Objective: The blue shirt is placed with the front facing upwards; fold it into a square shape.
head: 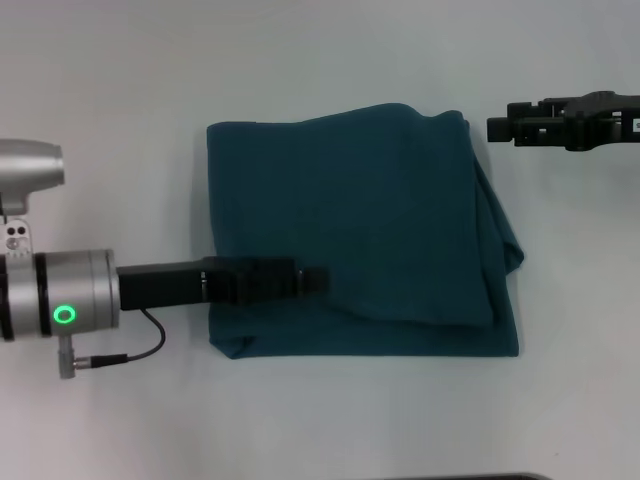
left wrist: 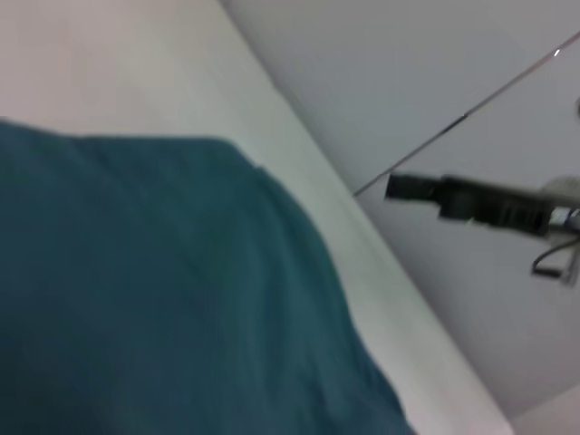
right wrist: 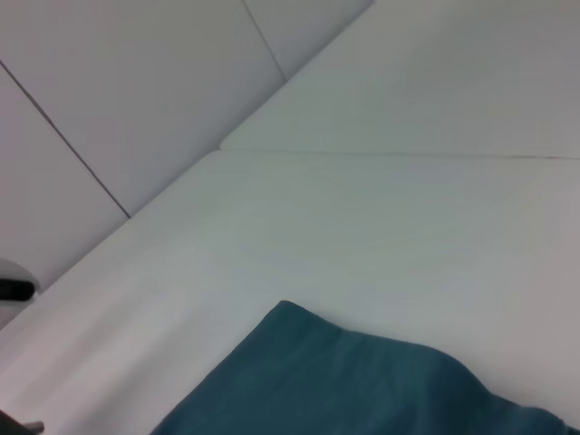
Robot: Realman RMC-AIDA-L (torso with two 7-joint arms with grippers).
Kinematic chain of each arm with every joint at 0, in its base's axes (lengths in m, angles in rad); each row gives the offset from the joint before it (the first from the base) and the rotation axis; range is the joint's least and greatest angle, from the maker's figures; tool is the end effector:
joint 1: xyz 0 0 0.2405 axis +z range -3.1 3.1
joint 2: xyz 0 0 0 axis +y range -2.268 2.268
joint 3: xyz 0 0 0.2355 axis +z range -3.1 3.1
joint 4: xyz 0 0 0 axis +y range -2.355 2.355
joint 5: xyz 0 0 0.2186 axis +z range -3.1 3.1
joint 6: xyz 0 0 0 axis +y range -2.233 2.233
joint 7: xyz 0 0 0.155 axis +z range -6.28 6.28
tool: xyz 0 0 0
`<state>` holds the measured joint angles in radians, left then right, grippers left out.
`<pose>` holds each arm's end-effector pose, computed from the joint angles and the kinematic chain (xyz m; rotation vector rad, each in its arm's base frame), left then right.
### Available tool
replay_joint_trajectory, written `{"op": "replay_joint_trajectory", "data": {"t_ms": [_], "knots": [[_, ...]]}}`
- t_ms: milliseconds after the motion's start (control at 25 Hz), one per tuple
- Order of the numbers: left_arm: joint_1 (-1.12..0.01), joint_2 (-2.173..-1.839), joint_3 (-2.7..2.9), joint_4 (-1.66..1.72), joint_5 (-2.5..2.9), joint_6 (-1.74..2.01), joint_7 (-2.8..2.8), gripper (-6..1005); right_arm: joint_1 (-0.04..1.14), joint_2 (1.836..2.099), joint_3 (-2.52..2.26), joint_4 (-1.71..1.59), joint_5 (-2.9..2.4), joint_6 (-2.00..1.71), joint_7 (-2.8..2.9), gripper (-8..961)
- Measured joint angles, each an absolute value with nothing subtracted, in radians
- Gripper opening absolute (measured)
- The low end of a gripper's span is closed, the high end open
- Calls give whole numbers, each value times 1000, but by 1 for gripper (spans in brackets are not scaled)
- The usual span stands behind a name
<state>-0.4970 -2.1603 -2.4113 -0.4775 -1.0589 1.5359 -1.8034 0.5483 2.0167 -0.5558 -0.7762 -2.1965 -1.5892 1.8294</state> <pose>-0.2526 0.2784 -0.0733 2.6023 1.4979 0.7386 0.2721 0.3446 0.0515 -2.5622 1.1386 0.5503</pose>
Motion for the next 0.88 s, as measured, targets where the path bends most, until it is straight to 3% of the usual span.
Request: {"op": "replay_joint_trajectory", "data": {"t_ms": [880], "knots": [[-494, -2166, -2349, -429, -1130, 1673, -1729, 908, 567, 2024, -560, -774, -2197, -1589, 1823, 627]]}}
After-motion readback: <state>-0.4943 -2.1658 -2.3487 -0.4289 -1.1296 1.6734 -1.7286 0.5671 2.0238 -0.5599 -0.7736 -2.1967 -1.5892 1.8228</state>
